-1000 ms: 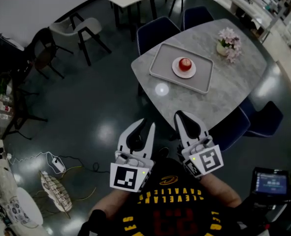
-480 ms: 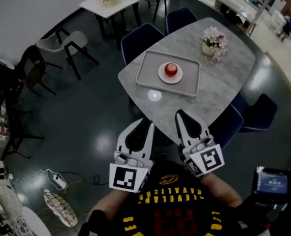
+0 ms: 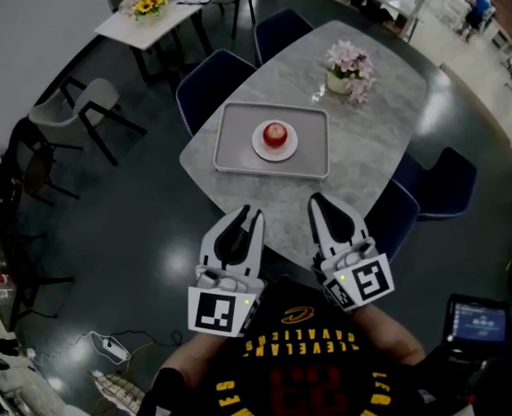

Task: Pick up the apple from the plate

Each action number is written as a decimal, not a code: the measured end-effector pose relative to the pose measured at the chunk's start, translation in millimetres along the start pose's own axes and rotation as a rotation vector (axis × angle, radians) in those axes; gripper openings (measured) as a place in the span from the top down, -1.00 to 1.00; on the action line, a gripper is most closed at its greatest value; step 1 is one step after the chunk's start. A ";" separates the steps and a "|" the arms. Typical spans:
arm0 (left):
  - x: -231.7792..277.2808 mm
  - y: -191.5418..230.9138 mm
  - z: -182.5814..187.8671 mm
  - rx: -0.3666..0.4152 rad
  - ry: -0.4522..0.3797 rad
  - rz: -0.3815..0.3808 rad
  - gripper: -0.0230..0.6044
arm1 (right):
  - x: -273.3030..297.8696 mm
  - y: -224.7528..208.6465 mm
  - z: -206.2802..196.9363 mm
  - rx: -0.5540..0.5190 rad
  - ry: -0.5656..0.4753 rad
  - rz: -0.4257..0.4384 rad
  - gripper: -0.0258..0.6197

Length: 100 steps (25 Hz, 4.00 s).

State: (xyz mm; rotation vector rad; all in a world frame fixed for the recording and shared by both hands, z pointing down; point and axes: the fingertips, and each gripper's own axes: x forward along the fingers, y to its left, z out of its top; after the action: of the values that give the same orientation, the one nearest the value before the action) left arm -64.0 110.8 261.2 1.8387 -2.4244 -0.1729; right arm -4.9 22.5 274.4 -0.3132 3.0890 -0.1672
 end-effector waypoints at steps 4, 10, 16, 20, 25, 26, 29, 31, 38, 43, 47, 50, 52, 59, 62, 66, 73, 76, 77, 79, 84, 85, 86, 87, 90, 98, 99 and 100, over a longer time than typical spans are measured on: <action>25.5 14.8 4.3 0.007 0.022 -0.031 0.72 | 19.8 -15.3 -1.9 0.029 0.003 -0.044 0.90; 69.5 46.4 0.2 0.008 0.072 -0.056 0.72 | 64.0 -39.0 -8.7 0.063 0.019 -0.081 0.90; 116.3 67.4 -12.2 -0.013 0.095 -0.083 0.72 | 97.2 -69.4 -23.2 0.073 0.048 -0.108 0.90; 133.6 80.6 -17.5 -0.039 0.110 -0.104 0.72 | 108.3 -81.5 -30.5 0.080 0.082 -0.141 0.90; 144.3 93.3 -16.3 -0.065 0.133 -0.123 0.72 | 107.6 -86.4 -28.7 0.070 0.111 -0.197 0.90; 148.9 94.0 -14.2 -0.074 0.132 -0.128 0.72 | 106.9 -88.9 -28.7 0.071 0.116 -0.208 0.90; 163.3 93.4 -15.5 -0.086 0.138 -0.161 0.72 | 105.9 -100.3 -31.8 0.078 0.131 -0.242 0.90; 171.3 94.6 -24.1 -0.070 0.169 -0.173 0.72 | 107.2 -108.4 -37.1 0.094 0.142 -0.258 0.90; 192.7 105.3 -42.1 -0.078 0.257 -0.205 0.71 | 121.6 -125.1 -55.7 0.165 0.186 -0.305 0.69; 213.3 119.5 -63.8 -0.097 0.350 -0.235 0.71 | 135.6 -135.7 -75.7 0.224 0.241 -0.318 0.69; 234.1 130.3 -96.7 -0.159 0.420 -0.249 0.71 | 142.6 -148.9 -102.3 0.266 0.296 -0.331 0.70; 245.1 138.8 -120.7 -0.192 0.483 -0.243 0.71 | 143.7 -162.1 -116.6 0.301 0.320 -0.357 0.70; 250.9 143.6 -133.0 -0.209 0.520 -0.241 0.71 | 144.0 -171.0 -123.0 0.326 0.326 -0.378 0.70; 264.0 155.7 -169.1 -0.236 0.630 -0.245 0.71 | 149.1 -186.1 -152.8 0.382 0.360 -0.399 0.70; 267.2 159.9 -189.3 -0.278 0.693 -0.249 0.71 | 153.4 -190.6 -173.8 0.408 0.399 -0.407 0.70; 273.2 165.0 -215.5 -0.286 0.761 -0.248 0.71 | 157.7 -198.8 -202.5 0.453 0.449 -0.418 0.70; 284.6 170.1 -254.8 -0.263 0.839 -0.250 0.71 | 157.2 -214.0 -246.0 0.490 0.531 -0.446 0.70; 288.3 170.7 -267.2 -0.278 0.866 -0.253 0.71 | 157.2 -217.9 -259.5 0.491 0.565 -0.454 0.70; 289.4 171.4 -271.9 -0.286 0.876 -0.252 0.71 | 157.4 -218.7 -263.8 0.492 0.575 -0.455 0.70; 290.4 174.3 -280.7 -0.305 0.896 -0.246 0.71 | 157.5 -218.2 -272.1 0.500 0.595 -0.456 0.70; 287.8 182.3 -299.7 -0.350 0.947 -0.232 0.71 | 158.0 -215.7 -291.7 0.551 0.636 -0.471 0.70; 287.2 183.1 -302.2 -0.360 0.956 -0.233 0.71 | 158.2 -215.7 -294.6 0.558 0.643 -0.475 0.70; 286.6 183.5 -304.3 -0.371 0.965 -0.234 0.71 | 158.2 -215.9 -297.5 0.564 0.650 -0.480 0.70; 286.1 183.7 -306.1 -0.383 0.973 -0.235 0.71 | 158.0 -216.2 -300.3 0.571 0.657 -0.486 0.70; 284.6 183.7 -310.4 -0.416 0.996 -0.236 0.71 | 157.0 -217.1 -306.8 0.589 0.678 -0.501 0.70; 280.8 187.5 -319.9 -0.515 1.046 -0.206 0.71 | 160.0 -215.7 -316.0 0.670 0.745 -0.516 0.70; 280.7 187.6 -320.0 -0.517 1.050 -0.206 0.71 | 159.9 -215.7 -316.9 0.683 0.755 -0.519 0.70; 280.5 187.6 -320.3 -0.519 1.054 -0.207 0.71 | 159.9 -215.8 -317.6 0.693 0.762 -0.522 0.70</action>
State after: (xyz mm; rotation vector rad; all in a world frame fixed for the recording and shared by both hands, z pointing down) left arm -272.4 -119.9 607.4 1.3885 -1.3148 0.1254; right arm -132.3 -187.0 610.4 -1.2257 3.1982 -1.6518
